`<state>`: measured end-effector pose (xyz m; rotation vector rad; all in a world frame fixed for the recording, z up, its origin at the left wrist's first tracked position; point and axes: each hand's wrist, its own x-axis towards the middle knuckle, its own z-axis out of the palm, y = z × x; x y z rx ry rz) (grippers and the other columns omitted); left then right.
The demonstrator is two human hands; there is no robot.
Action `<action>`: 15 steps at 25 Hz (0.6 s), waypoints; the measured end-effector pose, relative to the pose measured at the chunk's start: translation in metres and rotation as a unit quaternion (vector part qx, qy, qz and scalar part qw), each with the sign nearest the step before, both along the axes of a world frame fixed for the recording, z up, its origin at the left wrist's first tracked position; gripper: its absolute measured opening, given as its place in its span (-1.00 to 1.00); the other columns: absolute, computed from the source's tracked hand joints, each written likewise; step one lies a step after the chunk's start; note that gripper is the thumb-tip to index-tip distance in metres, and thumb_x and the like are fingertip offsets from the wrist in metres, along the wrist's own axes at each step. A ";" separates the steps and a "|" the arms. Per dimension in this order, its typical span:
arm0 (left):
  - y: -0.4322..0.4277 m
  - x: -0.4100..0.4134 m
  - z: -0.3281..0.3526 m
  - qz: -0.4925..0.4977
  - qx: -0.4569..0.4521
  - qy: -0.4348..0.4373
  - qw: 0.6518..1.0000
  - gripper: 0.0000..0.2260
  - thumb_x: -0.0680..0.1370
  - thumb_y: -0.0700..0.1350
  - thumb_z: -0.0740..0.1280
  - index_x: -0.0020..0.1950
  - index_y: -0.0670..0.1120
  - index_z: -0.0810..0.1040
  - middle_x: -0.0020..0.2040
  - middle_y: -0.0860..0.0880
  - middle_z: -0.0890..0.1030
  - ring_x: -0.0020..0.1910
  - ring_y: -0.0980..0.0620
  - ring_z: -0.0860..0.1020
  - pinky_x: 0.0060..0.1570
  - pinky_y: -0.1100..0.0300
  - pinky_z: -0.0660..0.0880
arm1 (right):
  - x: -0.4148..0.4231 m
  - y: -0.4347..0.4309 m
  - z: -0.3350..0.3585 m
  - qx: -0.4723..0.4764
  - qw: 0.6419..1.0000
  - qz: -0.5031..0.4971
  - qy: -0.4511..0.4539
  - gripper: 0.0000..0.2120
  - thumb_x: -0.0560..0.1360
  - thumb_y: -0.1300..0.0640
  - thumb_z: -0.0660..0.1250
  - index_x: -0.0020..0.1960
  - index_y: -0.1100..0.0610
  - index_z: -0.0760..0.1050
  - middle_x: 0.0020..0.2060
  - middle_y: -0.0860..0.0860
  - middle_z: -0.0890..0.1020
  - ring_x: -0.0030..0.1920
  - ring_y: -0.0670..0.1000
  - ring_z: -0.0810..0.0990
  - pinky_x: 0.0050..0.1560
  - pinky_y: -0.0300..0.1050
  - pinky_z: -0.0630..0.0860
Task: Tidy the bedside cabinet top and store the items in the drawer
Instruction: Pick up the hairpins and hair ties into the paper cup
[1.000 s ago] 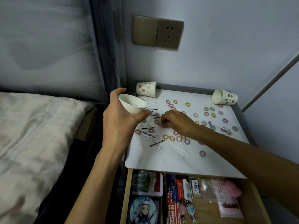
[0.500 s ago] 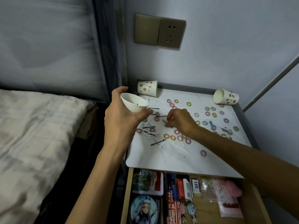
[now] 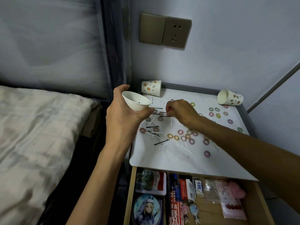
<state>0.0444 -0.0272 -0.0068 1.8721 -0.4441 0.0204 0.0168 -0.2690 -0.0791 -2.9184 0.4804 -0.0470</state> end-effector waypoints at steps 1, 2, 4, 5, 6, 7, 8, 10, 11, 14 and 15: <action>0.000 0.000 0.000 0.001 0.001 -0.001 1.000 -0.27 0.27 0.01 0.61 0.37 0.02 0.38 0.04 0.12 0.52 0.04 0.10 0.50 -0.01 0.26 0.41 | 0.006 -0.003 -0.003 -0.009 1.000 0.016 0.019 -0.87 0.49 0.15 0.39 0.03 0.12 0.60 -0.08 0.13 0.62 -0.01 0.15 0.57 -0.09 -0.12 0.41; 0.000 0.000 0.001 0.001 0.003 -0.003 1.000 -0.26 0.27 0.02 0.61 0.37 0.02 0.38 0.04 0.12 0.52 0.04 0.10 0.50 0.00 0.25 0.42 | 0.010 -0.005 -0.006 -0.010 0.999 0.030 0.034 -0.87 0.48 0.16 0.40 0.02 0.11 0.60 -0.09 0.14 0.62 0.00 0.17 0.57 -0.04 -0.09 0.44; 0.000 0.001 0.001 0.002 0.003 -0.006 1.000 -0.26 0.27 0.02 0.61 0.37 0.02 0.38 0.04 0.11 0.52 0.06 0.08 0.51 0.03 0.20 0.45 | 0.012 -0.006 -0.011 -0.014 0.998 0.053 0.040 -0.93 0.47 0.17 0.40 -0.04 0.10 0.62 -0.14 0.12 0.63 0.01 0.15 0.57 0.02 -0.01 0.48; 0.000 0.002 0.001 0.004 0.004 -0.005 1.000 -0.26 0.27 0.03 0.61 0.37 0.02 0.38 0.04 0.11 0.52 0.06 0.08 0.51 0.04 0.19 0.46 | 0.012 -0.006 -0.013 -0.027 0.997 0.065 0.036 -0.94 0.48 0.17 0.39 -0.06 0.10 0.62 -0.14 0.11 0.64 0.01 0.13 0.56 0.01 0.01 0.48; 0.000 0.003 0.001 0.005 0.005 -0.005 1.000 -0.26 0.27 0.03 0.61 0.37 0.02 0.38 0.04 0.12 0.52 0.05 0.09 0.51 0.03 0.20 0.45 | 0.012 -0.006 -0.015 -0.043 0.996 0.076 0.033 -0.94 0.49 0.17 0.38 -0.07 0.12 0.62 -0.13 0.10 0.64 0.02 0.12 0.54 0.00 0.03 0.48; 0.001 0.003 0.001 0.005 0.005 -0.004 1.000 -0.26 0.27 0.03 0.61 0.37 0.02 0.38 0.03 0.12 0.52 0.04 0.10 0.51 0.02 0.22 0.45 | 0.010 -0.006 -0.016 -0.060 0.994 0.087 0.033 -0.94 0.50 0.18 0.37 -0.06 0.13 0.62 -0.10 0.10 0.63 0.02 0.12 0.52 -0.02 0.06 0.48; 0.001 0.003 0.001 0.006 0.004 -0.003 1.000 -0.27 0.27 0.03 0.61 0.37 0.03 0.38 0.03 0.13 0.52 0.04 0.10 0.51 0.01 0.22 0.45 | 0.008 -0.007 -0.016 -0.075 0.992 0.098 0.032 -0.93 0.52 0.19 0.35 -0.05 0.14 0.61 -0.09 0.10 0.61 0.02 0.12 0.52 -0.03 0.07 0.49; 0.003 0.002 0.001 0.009 0.001 -0.002 1.000 -0.27 0.27 0.04 0.61 0.36 0.04 0.38 0.03 0.12 0.52 0.06 0.08 0.53 0.04 0.17 0.49 | 0.004 -0.010 -0.017 -0.088 0.990 0.111 0.025 -0.95 0.54 0.22 0.32 -0.07 0.13 0.56 -0.10 0.10 0.60 -0.02 0.13 0.54 -0.07 0.07 0.50; 0.004 0.002 0.001 0.011 -0.001 -0.001 1.000 -0.28 0.27 0.04 0.61 0.35 0.04 0.38 0.03 0.11 0.53 0.06 0.06 0.53 0.05 0.15 0.50 | 0.003 -0.012 -0.016 -0.089 0.990 0.111 0.018 -0.95 0.54 0.23 0.32 -0.07 0.12 0.53 -0.13 0.10 0.61 -0.05 0.13 0.55 -0.10 0.04 0.49; 0.005 0.004 0.001 0.017 0.000 0.006 1.000 -0.30 0.27 0.04 0.61 0.34 0.04 0.39 0.01 0.11 0.53 0.05 0.05 0.54 0.06 0.13 0.51 | 0.005 -0.014 -0.005 -0.088 0.989 0.119 0.015 -0.93 0.55 0.20 0.32 0.02 0.10 0.54 -0.13 0.08 0.63 -0.08 0.10 0.56 -0.17 -0.08 0.41; 0.005 0.004 0.001 0.018 0.000 0.006 1.000 -0.30 0.27 0.04 0.61 0.33 0.03 0.39 0.01 0.10 0.54 0.05 0.04 0.54 0.06 0.10 0.51 | 0.008 -0.014 0.002 -0.072 0.989 0.128 0.022 -0.89 0.55 0.17 0.33 0.06 0.09 0.57 -0.11 0.07 0.64 -0.06 0.08 0.56 -0.13 -0.08 0.43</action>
